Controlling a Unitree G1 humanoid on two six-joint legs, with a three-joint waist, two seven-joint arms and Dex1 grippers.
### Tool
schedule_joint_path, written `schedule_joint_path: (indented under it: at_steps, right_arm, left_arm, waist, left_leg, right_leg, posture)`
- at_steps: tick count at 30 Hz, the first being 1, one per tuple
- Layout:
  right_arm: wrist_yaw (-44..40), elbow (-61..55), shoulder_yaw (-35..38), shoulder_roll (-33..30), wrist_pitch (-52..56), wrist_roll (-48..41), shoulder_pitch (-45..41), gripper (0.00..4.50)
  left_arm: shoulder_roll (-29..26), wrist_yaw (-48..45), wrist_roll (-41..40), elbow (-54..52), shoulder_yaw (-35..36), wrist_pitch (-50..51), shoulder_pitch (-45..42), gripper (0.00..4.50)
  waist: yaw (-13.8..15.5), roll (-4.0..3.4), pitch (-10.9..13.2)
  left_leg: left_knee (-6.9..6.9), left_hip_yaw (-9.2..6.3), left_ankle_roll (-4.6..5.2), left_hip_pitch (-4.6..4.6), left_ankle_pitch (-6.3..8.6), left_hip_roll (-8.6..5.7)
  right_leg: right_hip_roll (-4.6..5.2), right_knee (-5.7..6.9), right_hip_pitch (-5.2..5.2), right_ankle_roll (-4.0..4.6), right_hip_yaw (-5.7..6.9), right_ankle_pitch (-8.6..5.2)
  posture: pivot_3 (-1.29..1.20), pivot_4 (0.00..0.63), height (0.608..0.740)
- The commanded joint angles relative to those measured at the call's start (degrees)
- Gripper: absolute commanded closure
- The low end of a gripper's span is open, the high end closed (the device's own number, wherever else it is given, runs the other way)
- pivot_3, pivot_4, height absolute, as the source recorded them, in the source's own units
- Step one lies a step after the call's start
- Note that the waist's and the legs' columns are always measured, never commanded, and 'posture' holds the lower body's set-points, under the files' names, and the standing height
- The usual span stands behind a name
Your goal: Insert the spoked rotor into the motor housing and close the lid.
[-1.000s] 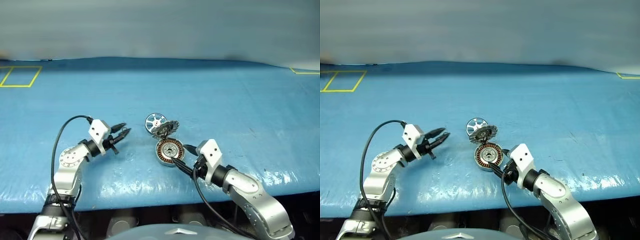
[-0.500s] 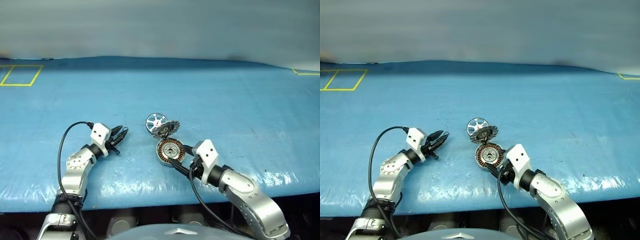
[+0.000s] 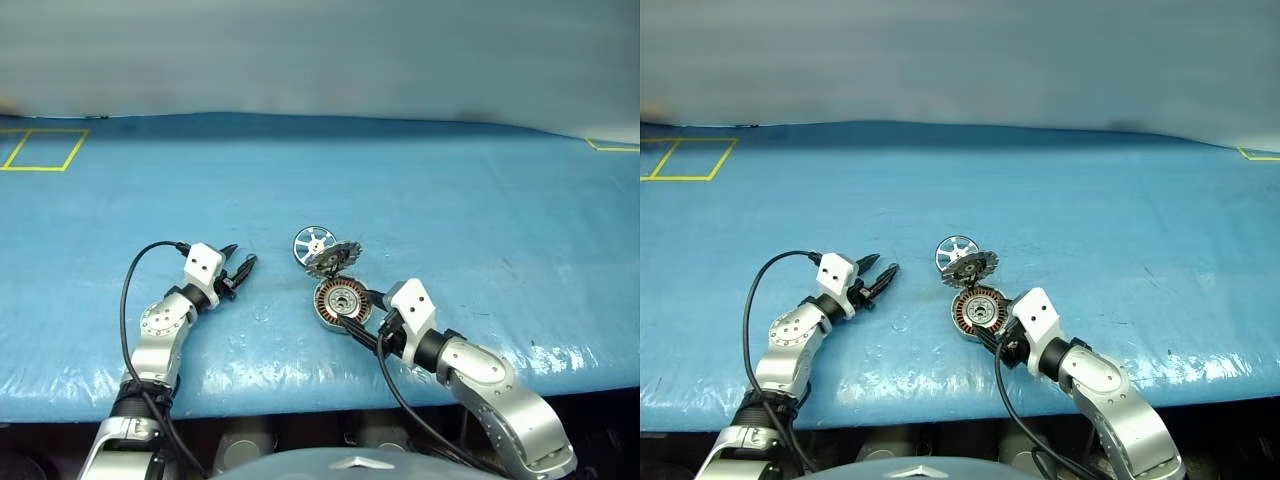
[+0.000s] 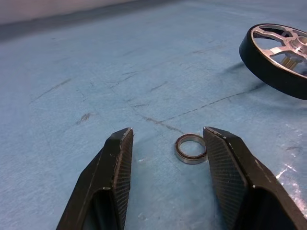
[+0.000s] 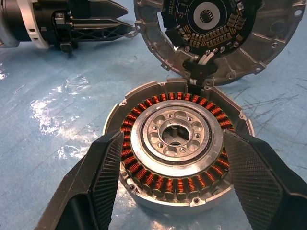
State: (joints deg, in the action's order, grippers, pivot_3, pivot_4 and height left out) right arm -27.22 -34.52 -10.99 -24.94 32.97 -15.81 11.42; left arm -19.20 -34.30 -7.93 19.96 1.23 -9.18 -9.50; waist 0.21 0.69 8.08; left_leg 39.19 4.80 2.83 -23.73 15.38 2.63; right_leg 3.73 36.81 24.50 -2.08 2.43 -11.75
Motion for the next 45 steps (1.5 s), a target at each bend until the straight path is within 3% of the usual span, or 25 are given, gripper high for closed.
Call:
schedule_joint_path:
  at_steps: [1, 7, 14, 23, 36, 39, 43, 45]
  right_arm:
    - [0.31, -1.03, -0.22, 0.32, -0.60, 0.14, -0.28, 1.04]
    - [0.70, -0.17, -0.91, 0.63, -0.66, 0.91, -0.81, 1.04]
    - [1.46, -0.31, -1.64, 0.96, -0.71, 1.78, -0.35, 1.04]
    - [1.56, 0.44, -2.94, 1.39, -1.01, 2.66, -0.64, 1.04]
    - [2.35, 0.70, -2.92, 1.48, -0.98, 3.79, -0.31, 1.04]
    - [2.63, 0.65, -3.12, 1.58, -0.83, 4.00, -0.35, 1.04]
    - [2.68, 0.60, -3.30, 1.67, -0.66, 4.24, -0.59, 1.04]
    - [2.63, 0.78, -3.22, 1.64, -0.72, 4.33, -0.74, 1.04]
  left_arm:
    - [0.54, -0.05, 0.29, 0.34, -0.67, 0.19, -0.27, 2.01]
    - [0.83, 1.81, 1.64, 2.41, -1.11, 4.83, -2.41, 2.01]
    - [-1.05, 0.66, 1.21, -4.43, -2.39, 16.51, -1.96, 2.01]
    - [-2.47, -0.62, 1.87, -9.42, -4.06, 20.81, -2.01, 2.01]
    - [-3.31, 2.31, 4.34, -5.20, -3.72, 20.36, -1.52, 2.01]
    - [-3.57, 1.83, 3.82, -4.89, -3.82, 20.59, -1.32, 2.58]
    - [-3.82, 2.22, 4.06, -4.17, -3.94, 20.66, -1.25, 3.83]
    - [-3.87, 2.11, 4.06, -3.99, -4.09, 20.31, -1.24, 3.85]
  waist:
    - [0.00, 0.00, 0.00]
    - [0.37, -0.01, -0.01]
    - [0.44, -0.05, -0.04]
    - [0.49, -0.05, -0.04]
    - [0.48, -0.05, -0.06]
    - [0.42, -0.08, -0.09]
    - [0.39, -0.09, -0.12]
    - [0.38, -0.09, -0.13]
  left_leg:
    - [0.00, 0.00, 0.00, 0.00, 0.00, 0.00]
    - [0.04, -0.02, 0.01, 0.05, -0.01, -0.01]
    - [0.07, -0.01, 0.00, 0.13, -0.02, 0.01]
    - [0.04, -0.01, 0.00, 0.11, -0.02, 0.00]
    - [0.05, -0.02, -0.01, 0.19, -0.02, 0.01]
    - [0.05, -0.02, -0.01, 0.24, -0.02, 0.02]
    - [0.05, -0.02, -0.01, 0.27, -0.02, 0.02]
    - [0.05, -0.02, -0.01, 0.27, -0.02, 0.02]
  right_leg:
    - [0.00, 0.00, 0.00, -0.01, 0.00, 0.00]
    - [0.00, 0.00, -0.06, -0.12, 0.00, -0.04]
    - [0.00, 0.05, -0.10, -0.26, -0.01, -0.12]
    - [0.00, 0.03, -0.08, -0.13, -0.02, -0.06]
    - [0.00, 0.04, -0.07, -0.18, -0.02, -0.09]
    - [0.00, 0.04, -0.04, -0.18, -0.01, -0.10]
    - [0.00, 0.04, -0.01, -0.19, -0.01, -0.10]
    - [0.01, 0.04, -0.01, -0.17, -0.02, -0.09]
  posture:
    - [0.00, 0.150, 0.740]
    - [0.00, 0.150, 0.740]
    - [0.00, 0.150, 0.740]
    - [0.00, 0.150, 0.740]
    - [0.00, 0.150, 0.740]
    - [0.00, 0.150, 0.740]
    - [0.00, 0.150, 0.740]
    - [0.00, 0.150, 0.740]
